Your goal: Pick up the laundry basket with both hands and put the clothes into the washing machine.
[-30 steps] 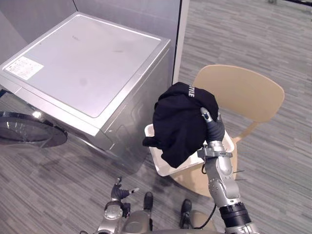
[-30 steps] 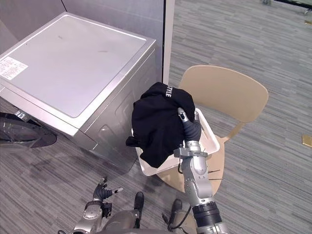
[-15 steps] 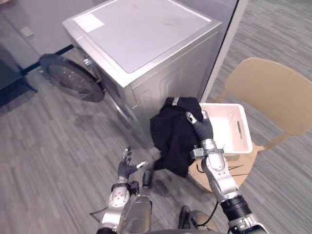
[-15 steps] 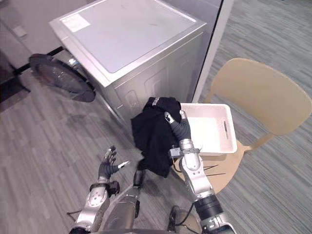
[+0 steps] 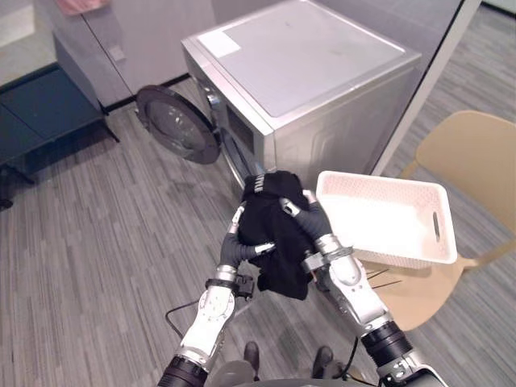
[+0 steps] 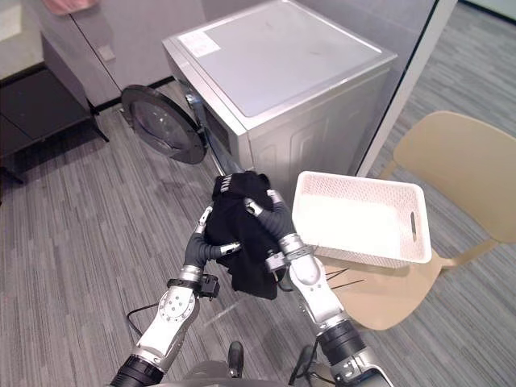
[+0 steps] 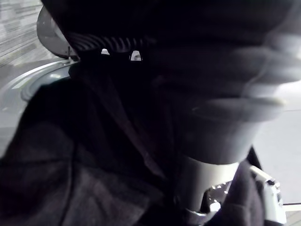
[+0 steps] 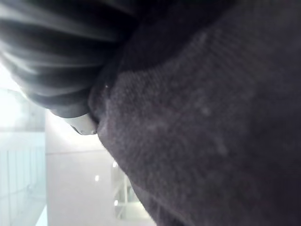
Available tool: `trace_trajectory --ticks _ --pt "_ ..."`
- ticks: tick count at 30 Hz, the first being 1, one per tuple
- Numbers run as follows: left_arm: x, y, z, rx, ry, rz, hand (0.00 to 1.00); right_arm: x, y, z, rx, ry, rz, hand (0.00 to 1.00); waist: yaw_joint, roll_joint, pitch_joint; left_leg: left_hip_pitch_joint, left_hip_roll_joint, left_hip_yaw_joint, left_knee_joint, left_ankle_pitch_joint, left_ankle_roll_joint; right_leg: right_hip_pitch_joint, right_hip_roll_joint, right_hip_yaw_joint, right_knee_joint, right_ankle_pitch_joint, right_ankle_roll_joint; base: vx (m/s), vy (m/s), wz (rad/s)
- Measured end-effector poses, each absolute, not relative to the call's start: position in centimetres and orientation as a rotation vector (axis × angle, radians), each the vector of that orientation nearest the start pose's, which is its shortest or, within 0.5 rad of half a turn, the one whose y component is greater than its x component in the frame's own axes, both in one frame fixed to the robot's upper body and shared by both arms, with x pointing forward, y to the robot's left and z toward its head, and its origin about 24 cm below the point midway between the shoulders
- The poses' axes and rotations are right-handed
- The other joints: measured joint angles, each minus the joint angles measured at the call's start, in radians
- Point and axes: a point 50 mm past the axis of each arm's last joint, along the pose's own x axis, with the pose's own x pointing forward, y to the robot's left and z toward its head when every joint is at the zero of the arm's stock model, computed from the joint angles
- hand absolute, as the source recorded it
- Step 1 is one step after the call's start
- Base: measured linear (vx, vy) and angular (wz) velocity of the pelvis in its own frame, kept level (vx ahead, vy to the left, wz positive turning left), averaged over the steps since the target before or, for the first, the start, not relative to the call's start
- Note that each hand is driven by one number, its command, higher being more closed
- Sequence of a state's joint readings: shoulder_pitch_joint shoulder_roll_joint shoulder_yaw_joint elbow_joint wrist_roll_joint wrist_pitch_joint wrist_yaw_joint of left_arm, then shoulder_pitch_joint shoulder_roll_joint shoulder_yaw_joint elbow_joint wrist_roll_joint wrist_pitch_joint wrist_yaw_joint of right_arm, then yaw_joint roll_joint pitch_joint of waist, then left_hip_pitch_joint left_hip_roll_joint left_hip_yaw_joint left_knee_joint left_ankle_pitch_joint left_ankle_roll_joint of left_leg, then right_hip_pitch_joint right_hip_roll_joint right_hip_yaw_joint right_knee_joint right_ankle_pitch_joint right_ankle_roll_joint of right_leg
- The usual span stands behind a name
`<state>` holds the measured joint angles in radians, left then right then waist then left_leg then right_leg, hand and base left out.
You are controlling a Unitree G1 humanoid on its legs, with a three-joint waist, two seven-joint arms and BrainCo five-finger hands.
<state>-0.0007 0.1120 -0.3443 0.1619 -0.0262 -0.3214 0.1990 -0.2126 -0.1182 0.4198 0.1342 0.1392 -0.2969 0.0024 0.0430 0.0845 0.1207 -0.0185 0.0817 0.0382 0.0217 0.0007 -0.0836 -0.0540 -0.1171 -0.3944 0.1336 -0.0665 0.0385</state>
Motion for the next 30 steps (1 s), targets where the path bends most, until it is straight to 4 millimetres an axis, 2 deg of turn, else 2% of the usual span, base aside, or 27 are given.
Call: trace_trajectory --ticks 1,5,6,15,19,24,30 --pt "23.9 10.1 2.8 0.057 -0.141 -0.148 1.0 26.4 -5.4 7.8 0.025 -0.303 0.491 1.0 0.0 -0.001 -0.004 -0.001 0.0 -0.004 -0.001 0.0 0.0 0.009 0.005 0.0 -0.021 0.017 -0.001 -0.11 0.089 0.08" --pt "24.2 9.9 3.2 0.075 -0.155 -0.153 1.0 26.4 -4.4 7.1 0.043 -0.262 0.531 1.0 0.001 -0.003 -0.008 0.0 -0.002 -0.013 -0.026 0.03 -0.001 0.042 0.022 -0.005 -0.105 0.068 -0.013 -0.12 0.043 0.11" --pt "24.2 9.8 3.2 0.082 -0.157 -0.155 1.0 26.5 -4.4 7.1 0.05 -0.26 0.53 0.0 0.0 -0.002 -0.008 0.0 -0.001 -0.015 -0.03 0.032 0.001 0.045 0.026 -0.004 -0.112 0.072 -0.017 -0.15 0.007 0.1" --pt "24.1 10.1 2.7 0.131 -0.138 -0.136 1.0 25.8 -4.5 6.7 0.052 -0.243 0.579 0.0 -0.002 -0.019 -0.058 0.014 0.035 -0.011 -0.077 0.054 -0.022 0.084 0.089 0.027 -0.233 0.153 -0.044 -0.08 -0.033 -0.05" --pt "24.1 10.1 2.4 0.136 -0.125 -0.135 1.0 25.7 -4.7 6.5 0.046 -0.238 0.576 0.0 -0.003 -0.02 -0.061 0.016 0.053 -0.009 -0.078 0.058 -0.035 0.085 0.107 0.034 -0.233 0.155 -0.045 -0.02 -0.035 -0.08" --pt "24.0 10.4 1.4 0.142 -0.077 -0.127 1.0 25.1 -5.9 5.1 -0.003 -0.197 0.53 0.0 -0.001 -0.02 -0.061 0.017 0.065 -0.01 -0.084 0.063 -0.034 0.085 0.127 0.033 -0.233 0.149 -0.055 0.02 -0.009 -0.01" --pt "23.6 14.1 -0.8 0.127 0.031 0.057 1.0 23.1 -9.2 1.4 -0.224 -0.081 0.449 0.0 -0.001 -0.023 -0.062 0.019 0.07 -0.014 -0.096 0.07 -0.044 0.085 0.135 0.016 -0.232 0.144 -0.058 0.05 0.013 0.05"
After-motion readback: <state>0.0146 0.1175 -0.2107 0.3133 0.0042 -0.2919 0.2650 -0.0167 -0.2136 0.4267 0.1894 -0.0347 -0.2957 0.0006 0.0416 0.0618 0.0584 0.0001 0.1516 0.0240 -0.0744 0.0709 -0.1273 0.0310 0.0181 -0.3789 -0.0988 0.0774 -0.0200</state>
